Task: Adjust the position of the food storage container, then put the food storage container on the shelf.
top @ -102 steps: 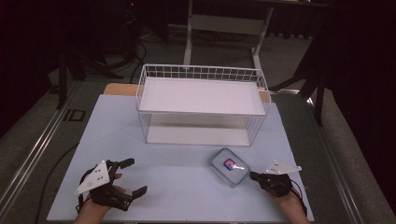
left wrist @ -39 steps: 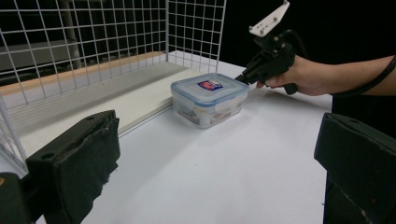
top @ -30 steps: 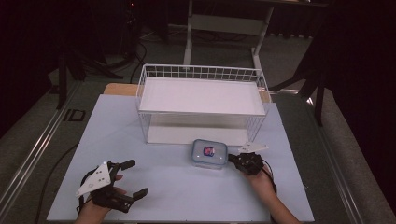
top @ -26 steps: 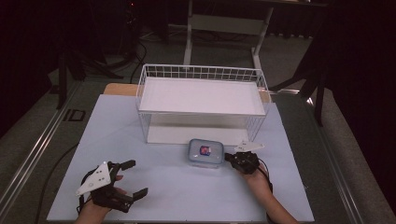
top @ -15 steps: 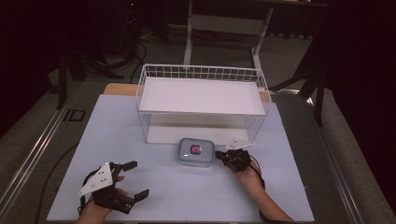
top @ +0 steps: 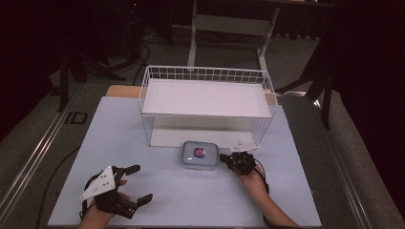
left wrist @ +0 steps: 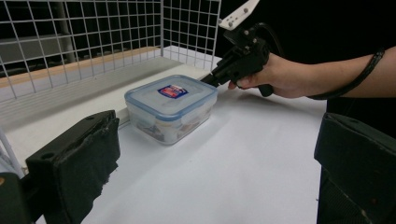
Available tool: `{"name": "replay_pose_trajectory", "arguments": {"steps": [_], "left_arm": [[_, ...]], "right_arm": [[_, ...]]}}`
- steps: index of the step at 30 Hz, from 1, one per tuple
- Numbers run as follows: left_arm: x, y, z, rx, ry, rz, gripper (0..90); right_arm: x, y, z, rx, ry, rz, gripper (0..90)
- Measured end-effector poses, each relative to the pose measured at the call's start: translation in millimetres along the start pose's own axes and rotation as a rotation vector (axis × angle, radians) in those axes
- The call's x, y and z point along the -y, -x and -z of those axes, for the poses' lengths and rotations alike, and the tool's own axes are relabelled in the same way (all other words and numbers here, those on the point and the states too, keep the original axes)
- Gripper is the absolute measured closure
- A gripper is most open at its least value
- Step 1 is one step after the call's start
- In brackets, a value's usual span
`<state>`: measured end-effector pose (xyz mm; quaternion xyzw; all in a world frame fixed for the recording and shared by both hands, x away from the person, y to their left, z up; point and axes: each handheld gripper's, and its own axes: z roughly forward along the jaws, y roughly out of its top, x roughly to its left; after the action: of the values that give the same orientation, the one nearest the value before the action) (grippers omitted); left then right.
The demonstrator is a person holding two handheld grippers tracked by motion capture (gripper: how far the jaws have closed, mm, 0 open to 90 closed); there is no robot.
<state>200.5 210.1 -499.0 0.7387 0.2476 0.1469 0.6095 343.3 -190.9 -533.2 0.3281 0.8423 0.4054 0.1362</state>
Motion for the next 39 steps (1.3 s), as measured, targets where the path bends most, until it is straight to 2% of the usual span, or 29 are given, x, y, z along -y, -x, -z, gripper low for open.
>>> {"name": "replay_pose_trajectory", "arguments": {"steps": [3,10,13,18,24,27,30,31,32,33,34,35,36,37,38,39], "left_arm": [[0.3,-0.3,0.0,0.001,-0.002,0.002,1.2],[0.5,-0.4,0.2,0.000,-0.004,0.002,1.2],[0.7,-0.6,0.2,0.001,-0.004,0.002,1.2],[0.4,-0.5,1.0,0.004,-0.003,0.004,1.2],[0.5,-1.4,1.5,0.000,-0.003,0.013,1.2],[1.0,-0.7,0.3,0.012,0.010,0.024,1.2],[1.3,-0.1,-2.1,0.025,0.004,0.032,1.2],[1.1,0.2,-2.9,0.025,0.002,0.032,1.2],[0.8,0.7,-3.7,0.027,0.000,0.034,1.2],[0.4,1.0,-4.5,0.027,-0.002,0.033,1.2],[-0.2,1.7,-5.4,0.024,-0.003,0.037,1.2],[-0.2,1.7,-5.4,0.024,-0.003,0.037,1.2],[-2.0,2.3,-6.9,0.026,-0.006,0.046,1.2],[-3.6,3.4,-7.5,0.021,-0.008,0.054,1.2],[-6.2,5.9,-8.7,0.020,-0.003,0.066,1.2],[-8.7,8.3,-10.0,0.025,-0.001,0.072,1.2]], "right_arm": [[-2.5,0.5,-5.9,0.003,0.003,-0.013,90.0],[-8.3,-6.4,-19.3,-0.004,-0.002,-0.005,90.0],[-11.5,-10.9,-23.3,-0.018,0.000,0.007,90.0],[-16.9,-15.2,-25.2,-0.002,-0.015,0.051,90.0],[-13.8,-11.2,-6.5,0.015,0.017,0.036,89.8],[-10.7,-12.7,8.0,0.045,0.017,0.045,89.1],[-8.1,-16.3,24.7,0.051,0.032,0.048,84.1],[-7.3,-19.1,30.5,0.048,0.038,0.052,81.5],[-5.2,-23.4,40.5,0.037,0.073,0.067,69.9],[-5.2,-23.4,40.5,0.037,0.073,0.067,69.9],[-4.5,-25.2,44.1,0.032,0.084,0.059,61.2],[-4.5,-25.2,44.1,0.032,0.084,0.059,61.2],[-3.8,-26.1,47.3,0.019,0.097,0.048,52.2],[-1.8,-28.6,52.2,0.008,0.129,0.033,36.5],[-1.1,-30.2,53.3,-0.006,0.126,0.051,25.8],[-0.5,-32.7,54.4,-0.006,0.111,0.084,20.3]]}}
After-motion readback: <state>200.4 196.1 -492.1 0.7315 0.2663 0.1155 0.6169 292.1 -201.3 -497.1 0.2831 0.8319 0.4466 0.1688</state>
